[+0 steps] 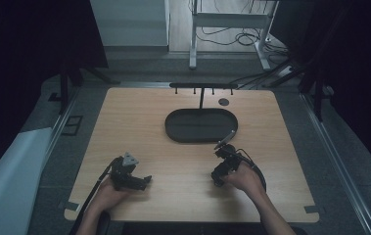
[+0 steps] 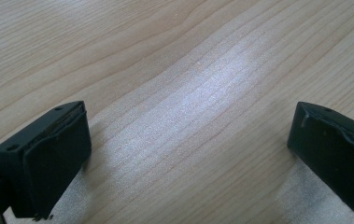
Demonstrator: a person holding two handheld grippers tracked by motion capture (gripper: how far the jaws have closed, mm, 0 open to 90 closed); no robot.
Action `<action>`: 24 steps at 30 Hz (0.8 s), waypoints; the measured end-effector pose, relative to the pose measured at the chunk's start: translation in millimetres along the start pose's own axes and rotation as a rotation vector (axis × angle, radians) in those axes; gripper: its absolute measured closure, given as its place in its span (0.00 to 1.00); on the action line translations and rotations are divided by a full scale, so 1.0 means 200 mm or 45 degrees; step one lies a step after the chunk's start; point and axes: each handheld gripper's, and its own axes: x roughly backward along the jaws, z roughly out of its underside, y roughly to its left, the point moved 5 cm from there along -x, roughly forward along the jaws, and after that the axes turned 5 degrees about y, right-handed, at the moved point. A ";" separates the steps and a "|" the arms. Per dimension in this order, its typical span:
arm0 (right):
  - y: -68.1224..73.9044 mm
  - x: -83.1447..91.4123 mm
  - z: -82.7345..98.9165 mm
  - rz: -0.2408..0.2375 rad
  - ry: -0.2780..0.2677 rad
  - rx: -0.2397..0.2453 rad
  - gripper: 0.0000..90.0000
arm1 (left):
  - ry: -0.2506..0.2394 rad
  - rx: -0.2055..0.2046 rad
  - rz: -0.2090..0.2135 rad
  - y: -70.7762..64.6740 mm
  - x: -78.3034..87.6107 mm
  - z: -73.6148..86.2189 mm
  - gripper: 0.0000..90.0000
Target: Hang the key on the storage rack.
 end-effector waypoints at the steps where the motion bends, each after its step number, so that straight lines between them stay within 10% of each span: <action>1: 0.00 -0.01 0.00 0.009 0.016 0.026 0.27 | 0.000 0.000 0.000 0.00 0.00 0.00 0.00; 16: -0.06 -0.01 -0.01 0.105 0.099 0.130 0.52 | 0.000 -0.001 0.000 0.00 0.00 0.00 0.00; 24: -0.09 0.00 -0.01 0.059 0.079 0.191 0.54 | 0.000 0.000 0.000 0.00 0.00 0.00 0.00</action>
